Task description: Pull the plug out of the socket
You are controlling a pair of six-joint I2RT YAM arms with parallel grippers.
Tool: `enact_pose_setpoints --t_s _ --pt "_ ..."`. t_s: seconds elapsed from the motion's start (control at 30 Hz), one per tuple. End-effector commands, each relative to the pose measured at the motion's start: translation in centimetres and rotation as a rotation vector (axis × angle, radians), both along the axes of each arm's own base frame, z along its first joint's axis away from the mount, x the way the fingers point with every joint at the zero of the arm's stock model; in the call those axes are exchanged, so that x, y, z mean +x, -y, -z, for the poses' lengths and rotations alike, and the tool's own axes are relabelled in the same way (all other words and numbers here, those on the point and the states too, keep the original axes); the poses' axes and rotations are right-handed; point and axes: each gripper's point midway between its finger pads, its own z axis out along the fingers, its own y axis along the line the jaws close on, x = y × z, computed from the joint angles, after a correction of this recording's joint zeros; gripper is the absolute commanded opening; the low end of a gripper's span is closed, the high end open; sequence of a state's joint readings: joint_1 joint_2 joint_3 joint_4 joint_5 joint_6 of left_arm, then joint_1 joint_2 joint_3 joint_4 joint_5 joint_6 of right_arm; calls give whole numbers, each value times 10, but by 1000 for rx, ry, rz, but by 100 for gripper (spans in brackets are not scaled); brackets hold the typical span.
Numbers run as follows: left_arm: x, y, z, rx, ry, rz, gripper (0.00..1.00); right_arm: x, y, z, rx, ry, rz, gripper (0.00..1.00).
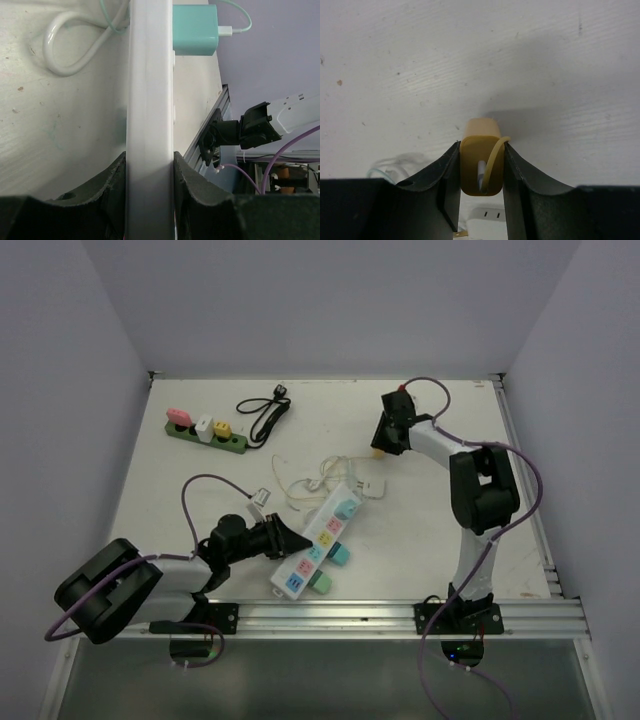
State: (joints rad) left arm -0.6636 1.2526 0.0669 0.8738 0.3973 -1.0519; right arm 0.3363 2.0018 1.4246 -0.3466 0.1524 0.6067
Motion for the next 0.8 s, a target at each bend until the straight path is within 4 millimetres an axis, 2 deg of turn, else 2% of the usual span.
enact_pose_setpoints --t_s 0.0,0.07,0.1,0.13,0.17,0.23,0.33,0.37,0.4,0.47,0.5,0.53,0.6,0.63,0.67,0.7,0.73,0.77 --pt "9 7 -34 -83 141 4 0 2 3 -25 48 66 5 29" --pt "10 7 -32 -73 139 1 0 -1 0 -34 74 81 -13 37" --pt "12 7 -30 -67 136 -6 0 -7 0 -33 73 77 -19 46" --pt "13 7 -30 -64 134 -10 0 -8 0 -37 81 86 -23 51" --pt "13 7 -28 -58 133 -11 0 -10 0 -48 88 109 -24 55" --pt "15 6 -27 -50 130 -19 0 -17 0 -54 100 120 -35 64" --pt "19 6 -24 -40 126 -33 0 -28 -4 -76 141 158 -53 73" --pt "19 6 -24 -36 125 -36 0 -32 -5 -81 150 165 -59 74" --pt "22 5 -23 -31 126 -47 0 -39 -5 -94 165 192 -64 75" --pt "25 5 -21 -12 123 -59 0 -51 -7 -98 175 203 -73 76" --pt "29 4 -21 -2 123 -77 0 -57 -13 -107 190 222 -84 77" --pt "33 4 -20 14 125 -84 0 -63 -16 -124 209 263 -92 77" --pt "41 3 -19 37 129 -111 0 -80 -26 -130 216 282 -102 77" --pt "45 4 -21 46 135 -118 0 -88 -29 -145 228 319 -105 77" --pt "48 4 -21 52 138 -123 0 -94 -32 -148 229 332 -103 78" --pt "51 4 -22 57 139 -136 0 -106 -41 -144 230 328 -101 78" --pt "55 5 -24 58 143 -145 0 -112 -44 -158 257 370 -97 78" --pt "57 4 -22 63 136 -153 0 -121 -46 -148 262 358 -92 78"
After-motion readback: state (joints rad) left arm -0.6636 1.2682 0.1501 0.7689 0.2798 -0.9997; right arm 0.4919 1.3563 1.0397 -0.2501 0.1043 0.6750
